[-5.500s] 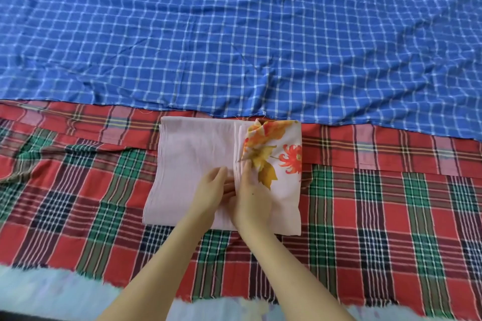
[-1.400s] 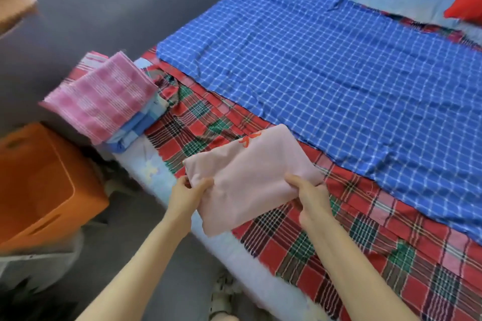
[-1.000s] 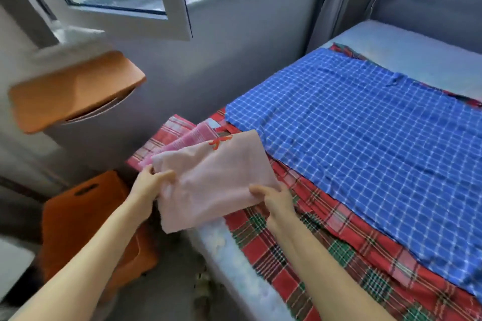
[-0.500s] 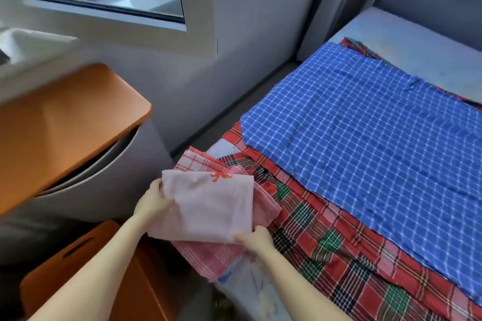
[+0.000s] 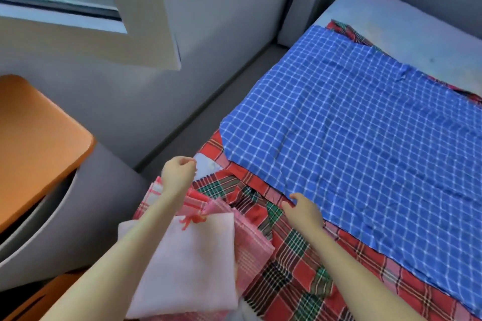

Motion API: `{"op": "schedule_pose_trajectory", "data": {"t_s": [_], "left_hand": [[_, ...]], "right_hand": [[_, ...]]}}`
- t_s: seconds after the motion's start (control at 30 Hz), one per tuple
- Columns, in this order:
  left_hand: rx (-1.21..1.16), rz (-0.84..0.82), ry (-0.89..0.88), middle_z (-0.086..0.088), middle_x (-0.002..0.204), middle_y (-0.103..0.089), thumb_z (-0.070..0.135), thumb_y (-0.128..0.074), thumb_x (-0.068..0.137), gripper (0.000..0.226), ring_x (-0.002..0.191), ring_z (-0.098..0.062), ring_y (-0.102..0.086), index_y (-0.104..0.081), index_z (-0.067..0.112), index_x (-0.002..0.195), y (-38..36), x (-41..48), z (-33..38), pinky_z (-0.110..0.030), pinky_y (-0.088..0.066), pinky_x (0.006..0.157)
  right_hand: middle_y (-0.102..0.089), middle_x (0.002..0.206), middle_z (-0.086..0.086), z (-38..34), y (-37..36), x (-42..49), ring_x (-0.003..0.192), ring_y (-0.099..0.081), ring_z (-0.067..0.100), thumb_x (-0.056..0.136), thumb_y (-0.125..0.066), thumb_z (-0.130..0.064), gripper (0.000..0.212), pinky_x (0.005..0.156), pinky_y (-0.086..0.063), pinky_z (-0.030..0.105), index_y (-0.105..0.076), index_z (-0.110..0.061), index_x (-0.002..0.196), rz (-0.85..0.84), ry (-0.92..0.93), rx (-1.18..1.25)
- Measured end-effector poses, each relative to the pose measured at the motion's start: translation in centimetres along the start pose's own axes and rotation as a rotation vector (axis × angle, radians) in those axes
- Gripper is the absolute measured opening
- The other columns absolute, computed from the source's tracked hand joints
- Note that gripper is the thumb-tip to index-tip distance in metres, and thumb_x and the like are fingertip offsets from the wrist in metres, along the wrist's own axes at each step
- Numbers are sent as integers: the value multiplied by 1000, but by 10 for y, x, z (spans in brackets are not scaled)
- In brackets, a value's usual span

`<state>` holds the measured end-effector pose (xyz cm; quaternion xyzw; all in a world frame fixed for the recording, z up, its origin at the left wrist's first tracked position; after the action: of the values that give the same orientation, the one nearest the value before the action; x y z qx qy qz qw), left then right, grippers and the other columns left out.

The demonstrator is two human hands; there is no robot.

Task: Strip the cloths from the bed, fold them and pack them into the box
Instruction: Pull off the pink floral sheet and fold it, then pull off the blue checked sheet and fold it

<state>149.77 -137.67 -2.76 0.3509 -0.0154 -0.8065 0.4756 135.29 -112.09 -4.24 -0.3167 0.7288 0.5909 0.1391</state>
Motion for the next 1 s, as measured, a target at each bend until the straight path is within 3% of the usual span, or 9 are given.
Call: {"op": "schedule_pose_trajectory", "data": {"t_s": [0.1, 0.27, 0.33, 0.4, 0.47, 0.57, 0.7, 0.83, 1.0], "left_hand": [[-280, -139, 336, -3, 58, -53, 3, -47, 92, 17, 50, -14, -50, -54, 6, 77, -68, 44, -9, -23, -42, 50], [-314, -175, 431, -13, 93, -60, 7, -52, 93, 32, 83, -27, -64, -52, -3, 124, -141, 92, -25, -25, -47, 54], [-422, -206, 524, -22, 117, -54, 8, -49, 95, 36, 60, -23, -62, -43, -6, 128, -162, 105, -28, -21, -45, 37], [-575, -252, 675, -23, 97, -59, 15, -48, 98, 24, 30, -14, -45, -46, -7, 107, -181, 107, -28, -14, -36, 32], [-680, -296, 809, -13, 70, -59, 19, -52, 96, 23, 29, -13, -46, -50, -2, 86, -195, 108, -32, -13, -31, 37], [-515, -213, 782, -3, 68, -43, 16, -53, 93, 21, 45, -11, -40, -46, 5, 76, -199, 106, -43, -17, -28, 38], [-309, -43, 648, -2, 64, -24, 8, -48, 93, 26, 51, -14, -21, -37, 14, 70, -194, 113, -61, -23, -24, 43], [-504, -145, 774, -7, 69, -51, 23, -54, 95, 23, 66, -20, -51, -49, 6, 80, -201, 112, -49, -24, -52, 60], [-713, -237, 841, 3, 30, -40, 30, -62, 88, 38, 36, -10, -41, -45, 15, 58, -199, 113, -20, -17, -30, 54]], "right_hand": [[-59, 124, 3, -2, -4, 37, 100, -59, 23, 99, -46, -33, 40, 73, -47, 31, -45, -17, 135, 54, 102, -229], [-47, 139, 3, -32, -33, 101, 125, -45, 24, 97, -48, -39, 52, 102, -40, 37, -35, -17, 142, 56, 275, -355], [-38, 145, 6, -42, -47, 124, 131, -38, 27, 95, -49, -44, 63, 109, -33, 40, -25, -17, 147, 46, 314, -400], [-35, 146, 8, -52, -57, 142, 133, -35, 30, 93, -50, -49, 70, 111, -29, 43, -20, -18, 148, 74, 344, -428], [-39, 141, 9, -64, -64, 158, 129, -38, 31, 92, -50, -50, 71, 108, -30, 43, -20, -18, 147, 129, 394, -459], [-48, 129, 9, -76, -76, 176, 117, -47, 30, 91, -55, -44, 59, 99, -36, 44, -34, -16, 138, 151, 430, -570], [-61, 75, 3, -86, -73, 186, 70, -59, 23, 65, -81, -17, 19, 70, -50, 38, -64, -15, 73, 234, 472, -557], [-50, 47, -1, -87, -53, 181, 44, -52, 19, 44, -89, -9, 36, 49, -45, 26, -54, -16, 45, 232, 512, -284], [-44, 68, -3, -80, -20, 169, 77, -48, 22, 96, -48, -17, 37, 69, -36, 32, -43, -14, 60, 123, 518, -92]]}}
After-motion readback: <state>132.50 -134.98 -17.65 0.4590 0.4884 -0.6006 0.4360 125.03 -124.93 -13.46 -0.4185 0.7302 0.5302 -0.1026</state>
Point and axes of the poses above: each hand's wrist, its own x-axis towards the middle knuckle, its own y-axis out of the back of the hand, z = x × y, the point moved 4 cm from there along x, towards the middle knuckle
